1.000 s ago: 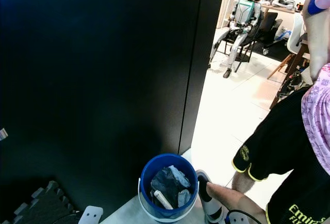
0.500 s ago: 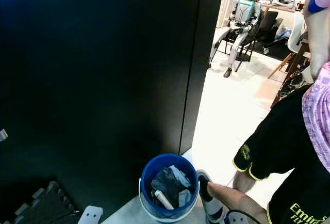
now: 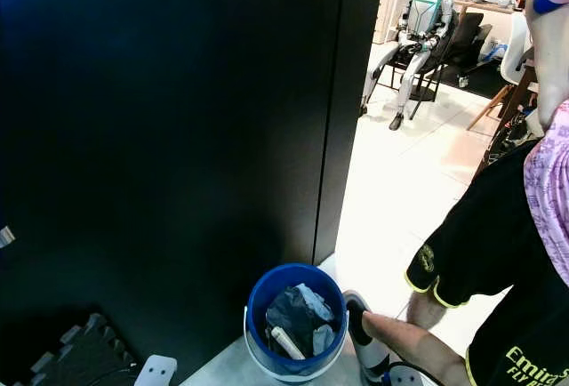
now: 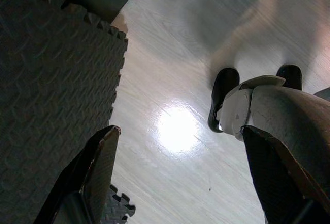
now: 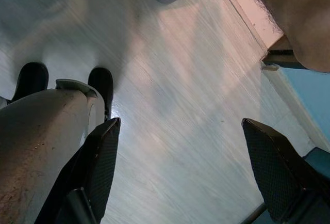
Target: Clean up the room
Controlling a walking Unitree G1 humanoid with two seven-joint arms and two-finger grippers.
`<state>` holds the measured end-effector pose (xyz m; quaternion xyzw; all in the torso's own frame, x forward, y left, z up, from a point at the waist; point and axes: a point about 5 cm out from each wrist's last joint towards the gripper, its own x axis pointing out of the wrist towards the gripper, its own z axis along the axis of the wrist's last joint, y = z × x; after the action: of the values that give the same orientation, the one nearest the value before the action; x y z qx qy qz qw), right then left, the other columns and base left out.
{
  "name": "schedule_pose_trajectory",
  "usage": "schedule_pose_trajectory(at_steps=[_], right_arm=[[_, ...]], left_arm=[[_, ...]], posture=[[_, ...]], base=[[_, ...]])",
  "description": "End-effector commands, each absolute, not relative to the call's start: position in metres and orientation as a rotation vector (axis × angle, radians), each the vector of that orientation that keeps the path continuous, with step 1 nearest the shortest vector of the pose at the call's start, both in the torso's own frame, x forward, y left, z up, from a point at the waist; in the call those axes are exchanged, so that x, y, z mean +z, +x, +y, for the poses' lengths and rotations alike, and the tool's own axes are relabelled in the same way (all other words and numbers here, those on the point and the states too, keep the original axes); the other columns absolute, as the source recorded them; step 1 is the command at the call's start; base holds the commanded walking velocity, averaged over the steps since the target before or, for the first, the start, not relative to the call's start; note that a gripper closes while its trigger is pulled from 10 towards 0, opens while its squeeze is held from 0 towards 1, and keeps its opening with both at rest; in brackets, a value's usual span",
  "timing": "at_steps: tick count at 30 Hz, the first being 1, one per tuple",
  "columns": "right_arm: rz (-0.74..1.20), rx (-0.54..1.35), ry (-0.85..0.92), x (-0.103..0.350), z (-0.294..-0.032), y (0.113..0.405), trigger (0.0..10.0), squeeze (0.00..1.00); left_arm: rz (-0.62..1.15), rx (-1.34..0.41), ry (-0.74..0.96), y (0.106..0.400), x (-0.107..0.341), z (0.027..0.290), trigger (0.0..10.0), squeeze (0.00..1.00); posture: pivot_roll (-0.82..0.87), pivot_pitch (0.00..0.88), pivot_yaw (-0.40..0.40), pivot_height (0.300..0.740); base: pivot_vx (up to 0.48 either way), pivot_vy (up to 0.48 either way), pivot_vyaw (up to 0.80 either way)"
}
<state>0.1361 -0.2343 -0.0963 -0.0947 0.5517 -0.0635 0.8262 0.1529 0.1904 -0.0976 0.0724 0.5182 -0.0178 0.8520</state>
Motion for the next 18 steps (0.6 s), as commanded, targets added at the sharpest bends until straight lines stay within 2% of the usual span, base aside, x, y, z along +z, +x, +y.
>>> schedule_pose_trajectory(at_steps=[1, 18], right_arm=[[1.171, -0.135, -0.195, -0.0965, -0.2328, 0.1366, 10.0, 0.0], [1.188, -0.111, -0.197, -0.0993, -0.2266, 0.1325, 10.0, 0.0]], left_arm=[[1.101, -0.034, 0.171, 0.1497, -0.0981, 0.1956, 10.0, 0.0], [1.115, -0.032, 0.167, 0.1482, -0.0988, 0.1961, 10.0, 0.0]], posture=[[0.08, 0.0, -0.052, 0.74], [0.08, 0.0, -0.059, 0.74]], base=[[0.0, 0.0, 0.0], [0.0, 0.0, 0.0]])
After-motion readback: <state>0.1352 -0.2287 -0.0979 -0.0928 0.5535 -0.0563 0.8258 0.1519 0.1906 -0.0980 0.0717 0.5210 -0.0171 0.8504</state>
